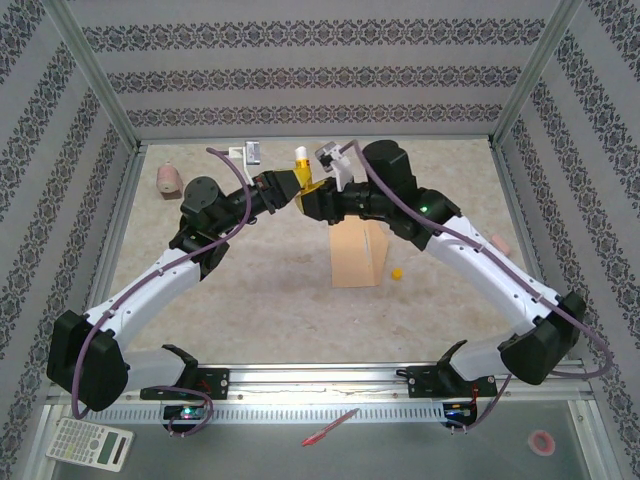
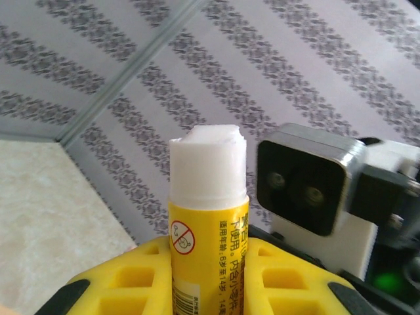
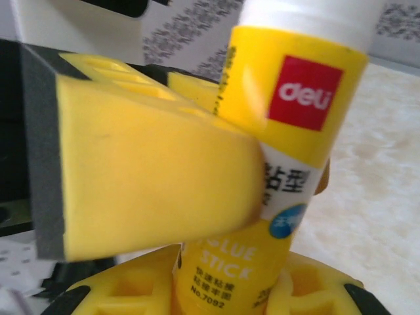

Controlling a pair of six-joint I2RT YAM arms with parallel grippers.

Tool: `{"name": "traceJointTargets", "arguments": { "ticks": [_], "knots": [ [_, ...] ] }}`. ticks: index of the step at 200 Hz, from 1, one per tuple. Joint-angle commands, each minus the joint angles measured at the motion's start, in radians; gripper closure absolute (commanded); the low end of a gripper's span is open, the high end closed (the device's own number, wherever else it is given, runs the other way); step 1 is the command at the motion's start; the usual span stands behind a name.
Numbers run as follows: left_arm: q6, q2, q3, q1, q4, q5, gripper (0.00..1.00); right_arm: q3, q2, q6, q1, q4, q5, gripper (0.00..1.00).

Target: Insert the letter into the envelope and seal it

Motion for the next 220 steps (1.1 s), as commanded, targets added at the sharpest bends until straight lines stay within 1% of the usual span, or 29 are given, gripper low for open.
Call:
{"name": "traceJointTargets", "arguments": {
  "ticks": [1, 37, 73, 95, 139, 158, 173, 181, 201, 211, 220],
  "knots": [
    [-0.017, -0.002, 0.013, -0.007, 0.154, 0.141, 1.00, -0.021, -0.066, 0.123, -0.063, 0.176, -0.204, 0.85],
    [-0.109, 0.045, 0.031, -0.007, 0.359, 0.235, 1.00, -0.032, -0.106, 0.244, -0.105, 0.312, -0.351, 0.86],
    [-0.299, 0.135, 0.071, -0.009, 0.638, 0.316, 1.00, -0.041, -0.115, 0.381, -0.124, 0.485, -0.475, 0.86],
    [-0.398, 0.183, 0.097, -0.009, 0.771, 0.341, 1.00, -0.022, -0.113, 0.410, -0.125, 0.510, -0.520, 0.86],
    [-0.395, 0.184, 0.122, -0.016, 0.764, 0.390, 1.00, 0.014, -0.111, 0.434, -0.122, 0.532, -0.591, 0.86],
    [-0.385, 0.184, 0.122, -0.016, 0.749, 0.391, 1.00, 0.019, -0.105, 0.420, -0.123, 0.511, -0.594, 0.86],
    [-0.363, 0.182, 0.117, -0.015, 0.710, 0.384, 1.00, 0.019, -0.102, 0.399, -0.126, 0.480, -0.572, 0.85],
    [-0.345, 0.175, 0.113, -0.016, 0.680, 0.378, 1.00, 0.022, -0.104, 0.368, -0.129, 0.432, -0.542, 0.82],
    [-0.248, 0.139, 0.099, -0.011, 0.542, 0.348, 1.00, 0.065, -0.116, 0.206, -0.139, 0.186, -0.410, 0.79],
    [-0.175, 0.110, 0.092, -0.009, 0.440, 0.326, 1.00, 0.097, -0.122, 0.110, -0.137, 0.031, -0.293, 0.68],
    [-0.094, 0.081, 0.091, -0.007, 0.322, 0.302, 1.00, 0.109, -0.129, 0.052, -0.134, -0.061, -0.196, 0.62]
  ]
}}
